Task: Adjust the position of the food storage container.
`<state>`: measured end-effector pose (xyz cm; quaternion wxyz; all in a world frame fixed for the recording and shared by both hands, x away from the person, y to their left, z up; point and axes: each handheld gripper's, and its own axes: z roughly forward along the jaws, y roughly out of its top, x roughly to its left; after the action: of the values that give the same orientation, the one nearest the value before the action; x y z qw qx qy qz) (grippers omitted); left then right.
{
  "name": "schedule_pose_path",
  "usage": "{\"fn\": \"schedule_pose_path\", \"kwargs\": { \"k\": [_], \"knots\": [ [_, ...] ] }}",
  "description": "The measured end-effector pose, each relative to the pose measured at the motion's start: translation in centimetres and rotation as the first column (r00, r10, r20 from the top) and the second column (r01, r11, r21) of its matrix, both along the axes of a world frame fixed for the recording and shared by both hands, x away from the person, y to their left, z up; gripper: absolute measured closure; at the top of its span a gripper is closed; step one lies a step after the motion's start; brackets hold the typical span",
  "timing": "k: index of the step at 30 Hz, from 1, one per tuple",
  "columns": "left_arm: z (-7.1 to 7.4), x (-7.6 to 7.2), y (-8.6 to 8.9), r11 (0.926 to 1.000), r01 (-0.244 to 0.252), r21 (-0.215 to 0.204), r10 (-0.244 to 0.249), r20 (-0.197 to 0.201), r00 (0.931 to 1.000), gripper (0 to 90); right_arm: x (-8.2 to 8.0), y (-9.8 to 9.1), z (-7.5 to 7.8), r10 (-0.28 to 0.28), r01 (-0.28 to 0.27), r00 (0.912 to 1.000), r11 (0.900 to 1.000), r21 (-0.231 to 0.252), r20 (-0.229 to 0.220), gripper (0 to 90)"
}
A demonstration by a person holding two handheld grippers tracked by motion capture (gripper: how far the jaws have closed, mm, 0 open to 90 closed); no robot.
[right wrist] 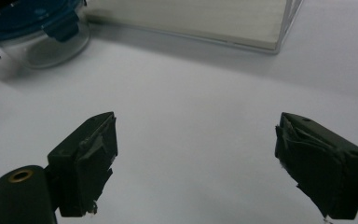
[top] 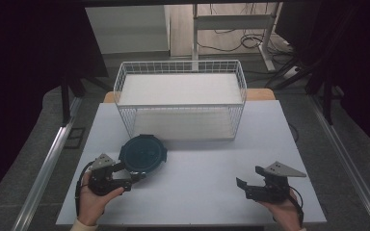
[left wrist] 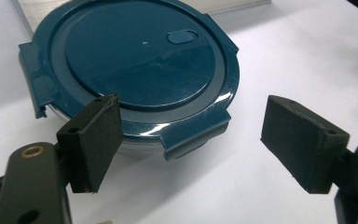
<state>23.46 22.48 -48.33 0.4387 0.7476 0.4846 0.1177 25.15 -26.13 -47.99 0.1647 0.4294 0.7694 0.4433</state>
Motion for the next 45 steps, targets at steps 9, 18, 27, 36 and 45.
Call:
{"fn": "schedule_pose_path", "kwargs": {
  "k": [9, 18, 27, 36, 45],
  "knots": [
    [-0.1, -0.1, 0.1, 1.0000, -0.007, -0.004, 0.007, -0.004, 1.0000, 20.3, -0.1, -0.2, -0.3, 0.015, -0.014, 0.9999, 0.9985, -0.053, 0.002, 14.6],
    [-0.1, -0.1, 0.2, 1.0000, -0.006, -0.004, 0.006, -0.003, 1.0000, 20.3, 0.0, -0.5, -0.5, 0.006, -0.007, 0.9998, 0.9988, -0.048, -0.019, 17.8],
    [-0.1, -0.1, 0.2, 1.0000, -0.005, -0.002, 0.005, -0.001, 1.0000, 20.3, 0.4, -1.2, -0.5, 0.001, -0.002, 0.9995, 0.9995, -0.031, -0.031, 19.6],
    [0.8, 0.3, 0.1, 0.9993, -0.031, -0.021, 0.031, -0.002, 0.9995, 20.3, 0.7, -2.3, -0.9, -0.003, 0.002, 0.9990, 0.9997, -0.024, -0.044, 20.5],
    [2.2, 1.1, -0.4, 1.0000, -0.005, -0.005, 0.006, 0.013, 0.9999, 20.7, 0.8, -3.0, -0.2, -0.003, 0.005, 0.9996, 0.9988, 0.048, -0.029, 21.5]
  ]
}}
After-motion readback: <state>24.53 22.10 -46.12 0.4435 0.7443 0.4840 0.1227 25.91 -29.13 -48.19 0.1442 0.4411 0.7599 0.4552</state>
